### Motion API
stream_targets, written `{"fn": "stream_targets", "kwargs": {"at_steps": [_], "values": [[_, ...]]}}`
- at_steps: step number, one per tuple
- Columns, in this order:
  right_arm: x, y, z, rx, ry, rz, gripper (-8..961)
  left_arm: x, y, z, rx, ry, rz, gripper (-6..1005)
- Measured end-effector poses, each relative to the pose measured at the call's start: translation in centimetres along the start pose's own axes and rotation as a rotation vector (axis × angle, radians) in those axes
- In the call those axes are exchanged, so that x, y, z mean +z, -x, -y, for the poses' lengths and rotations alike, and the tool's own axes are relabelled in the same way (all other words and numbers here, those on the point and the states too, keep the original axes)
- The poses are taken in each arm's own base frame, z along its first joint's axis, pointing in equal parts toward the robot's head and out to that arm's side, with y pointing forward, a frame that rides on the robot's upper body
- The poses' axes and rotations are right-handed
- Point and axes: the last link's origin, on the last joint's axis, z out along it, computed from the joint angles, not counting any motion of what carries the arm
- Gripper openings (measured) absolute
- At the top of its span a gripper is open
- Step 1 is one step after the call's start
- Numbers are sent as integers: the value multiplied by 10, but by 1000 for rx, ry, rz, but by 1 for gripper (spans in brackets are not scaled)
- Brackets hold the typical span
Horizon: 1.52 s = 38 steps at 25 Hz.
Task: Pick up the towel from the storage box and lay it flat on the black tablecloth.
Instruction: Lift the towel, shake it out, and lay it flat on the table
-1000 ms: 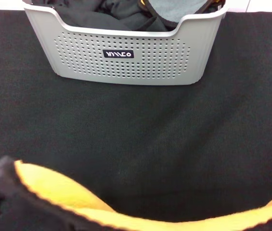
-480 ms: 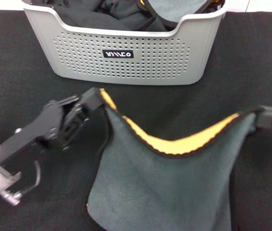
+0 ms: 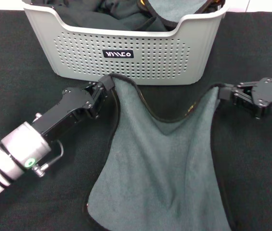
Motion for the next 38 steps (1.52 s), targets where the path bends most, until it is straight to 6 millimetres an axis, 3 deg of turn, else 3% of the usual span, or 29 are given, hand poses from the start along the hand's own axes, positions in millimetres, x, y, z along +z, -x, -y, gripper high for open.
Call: {"fn": "stream_targets", "kwargs": {"at_steps": [6,13,24,38], "values": [[19,-18,13,64,-85,-33,13,13,2,18,76,-124,33,18],[20,-26,15,99,-111,-48,13,14,3,27,146,-180,59,19],[12,-28,21,111,-157,-43,13,12,8,28,345,-155,126,21],[31,-19,36,-9,-227,-199,14,20,3,31,712,-146,150,23]]}}
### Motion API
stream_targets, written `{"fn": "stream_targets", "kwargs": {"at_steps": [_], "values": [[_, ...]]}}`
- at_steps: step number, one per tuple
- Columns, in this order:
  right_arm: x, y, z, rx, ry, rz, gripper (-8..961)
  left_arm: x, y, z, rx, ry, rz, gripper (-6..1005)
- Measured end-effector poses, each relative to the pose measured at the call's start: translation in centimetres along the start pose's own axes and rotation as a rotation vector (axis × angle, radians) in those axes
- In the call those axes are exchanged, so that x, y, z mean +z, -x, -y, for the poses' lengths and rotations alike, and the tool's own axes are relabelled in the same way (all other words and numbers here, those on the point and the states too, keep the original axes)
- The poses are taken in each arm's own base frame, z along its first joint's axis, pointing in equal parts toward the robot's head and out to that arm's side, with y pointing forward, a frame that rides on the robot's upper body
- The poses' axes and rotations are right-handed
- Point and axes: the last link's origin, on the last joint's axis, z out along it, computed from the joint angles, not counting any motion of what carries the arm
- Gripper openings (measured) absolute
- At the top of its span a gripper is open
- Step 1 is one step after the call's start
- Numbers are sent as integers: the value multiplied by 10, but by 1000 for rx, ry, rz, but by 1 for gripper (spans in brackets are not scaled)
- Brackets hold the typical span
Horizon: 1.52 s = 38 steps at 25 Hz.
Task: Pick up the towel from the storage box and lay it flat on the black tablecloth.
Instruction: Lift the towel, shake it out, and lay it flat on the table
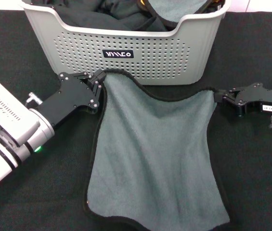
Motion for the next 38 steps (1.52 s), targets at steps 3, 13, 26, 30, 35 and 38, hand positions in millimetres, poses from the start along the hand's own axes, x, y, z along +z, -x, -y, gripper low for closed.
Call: {"fn": "stream_targets", "kwargs": {"at_steps": [3,13,26,30,35,38], "values": [[2,4,2,-20,-18,-8,14,5,1,2,50,-10,25,23],[17,20,2,-68,-28,-28,13,11,0,9,131,-35,50,25],[21,24,6,-43,-59,-59,14,1,12,11,144,-56,116,27],[20,23,7,-33,-73,-63,14,0,14,11,156,-57,123,28],[21,20,10,-27,-92,-68,13,0,15,9,190,-54,132,28],[20,18,11,-20,-102,-70,12,0,15,8,194,-53,133,29]]}}
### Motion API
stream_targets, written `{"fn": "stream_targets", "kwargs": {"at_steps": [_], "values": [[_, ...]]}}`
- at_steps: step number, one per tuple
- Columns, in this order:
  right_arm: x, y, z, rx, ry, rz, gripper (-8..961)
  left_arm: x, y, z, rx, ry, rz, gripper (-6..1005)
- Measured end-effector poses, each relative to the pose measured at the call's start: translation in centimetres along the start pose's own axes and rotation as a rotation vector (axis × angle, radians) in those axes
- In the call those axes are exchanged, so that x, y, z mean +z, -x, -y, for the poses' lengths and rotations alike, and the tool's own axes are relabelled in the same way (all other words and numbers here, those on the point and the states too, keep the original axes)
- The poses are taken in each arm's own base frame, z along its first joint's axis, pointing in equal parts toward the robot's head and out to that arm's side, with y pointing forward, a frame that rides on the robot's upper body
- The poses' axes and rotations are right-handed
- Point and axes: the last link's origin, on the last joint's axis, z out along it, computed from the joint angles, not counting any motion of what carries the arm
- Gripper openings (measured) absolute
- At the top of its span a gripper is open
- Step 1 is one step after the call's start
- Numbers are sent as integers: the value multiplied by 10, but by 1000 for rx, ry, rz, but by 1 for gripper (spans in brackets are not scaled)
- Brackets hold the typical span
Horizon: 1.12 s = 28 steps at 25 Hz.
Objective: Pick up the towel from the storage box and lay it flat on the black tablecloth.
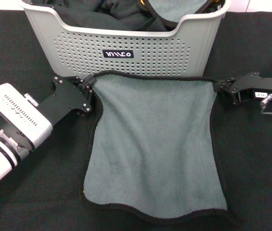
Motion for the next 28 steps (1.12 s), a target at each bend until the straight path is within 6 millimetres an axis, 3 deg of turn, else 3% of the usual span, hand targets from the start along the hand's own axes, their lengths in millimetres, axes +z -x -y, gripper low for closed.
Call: {"fn": "stream_targets", "kwargs": {"at_steps": [13,24,28], "values": [[-2,-5,-2,5,6,-4,55,-3,4,-2,25,-12,14,31],[-18,-12,-4,-9,-19,26,275,-28,5,0,-10,-120,-36,316],[-35,-16,-5,-2,-30,69,430,-38,7,0,-50,-143,-53,440]]}}
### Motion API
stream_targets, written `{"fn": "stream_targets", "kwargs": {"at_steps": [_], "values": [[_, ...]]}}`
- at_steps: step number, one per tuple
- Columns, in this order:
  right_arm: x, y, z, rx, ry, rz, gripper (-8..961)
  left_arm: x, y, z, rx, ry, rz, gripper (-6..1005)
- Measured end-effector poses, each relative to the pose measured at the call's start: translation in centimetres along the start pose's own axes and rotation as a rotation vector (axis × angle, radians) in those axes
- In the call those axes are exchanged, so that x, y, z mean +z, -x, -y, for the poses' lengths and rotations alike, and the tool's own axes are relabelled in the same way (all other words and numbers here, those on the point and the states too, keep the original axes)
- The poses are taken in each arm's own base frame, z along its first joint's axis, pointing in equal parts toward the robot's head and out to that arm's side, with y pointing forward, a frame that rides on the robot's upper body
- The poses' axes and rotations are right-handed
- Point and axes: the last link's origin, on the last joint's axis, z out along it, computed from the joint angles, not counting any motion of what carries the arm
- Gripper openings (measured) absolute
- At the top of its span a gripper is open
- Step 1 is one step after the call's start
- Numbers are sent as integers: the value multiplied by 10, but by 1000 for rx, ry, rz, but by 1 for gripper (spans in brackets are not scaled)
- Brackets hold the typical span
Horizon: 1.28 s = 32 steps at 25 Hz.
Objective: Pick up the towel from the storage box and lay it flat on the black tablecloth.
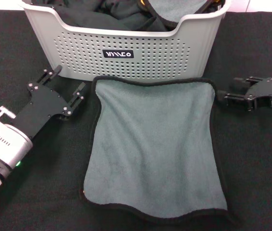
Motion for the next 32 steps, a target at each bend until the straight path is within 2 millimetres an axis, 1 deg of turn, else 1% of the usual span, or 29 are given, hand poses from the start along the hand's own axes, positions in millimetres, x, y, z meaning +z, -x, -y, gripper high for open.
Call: {"fn": "stream_targets", "kwargs": {"at_steps": [3,7,9,11,15,16,17,18,19,20,21,22,24,28,32], "values": [[-14,0,-2,24,12,44,539,-6,2,2,-85,-10,2,566],[-37,-2,-11,33,87,94,669,-15,-4,3,-256,2,-65,717],[-48,-1,-18,21,158,121,666,-20,-11,3,-336,38,-116,784],[-57,0,-27,-9,240,152,663,-23,-20,1,-420,123,-168,851],[-72,5,-50,-117,413,229,657,-24,-40,-1,-549,365,-238,849],[-76,6,-55,-146,453,247,657,-24,-44,-1,-565,415,-250,849],[-76,6,-55,-146,453,247,657,-25,-51,-5,-581,490,-274,849],[-80,7,-61,-175,497,265,657,-25,-57,-7,-588,544,-293,848],[-90,7,-70,-236,576,302,657,-24,-63,-9,-592,598,-312,848],[-93,7,-74,-255,602,313,657,-24,-63,-9,-592,598,-312,848],[-98,7,-79,-286,645,330,656,-22,-75,-15,-601,720,-337,847],[-100,7,-81,-299,666,338,656,-20,-80,-17,-603,773,-339,847],[-110,6,-88,-338,731,370,656,-19,-86,-21,-603,843,-339,846],[-126,6,-91,-375,778,430,655,-19,-97,-23,-577,919,-372,845],[-131,4,-92,-387,788,455,654,-23,-103,-25,-573,975,-399,843]]}}
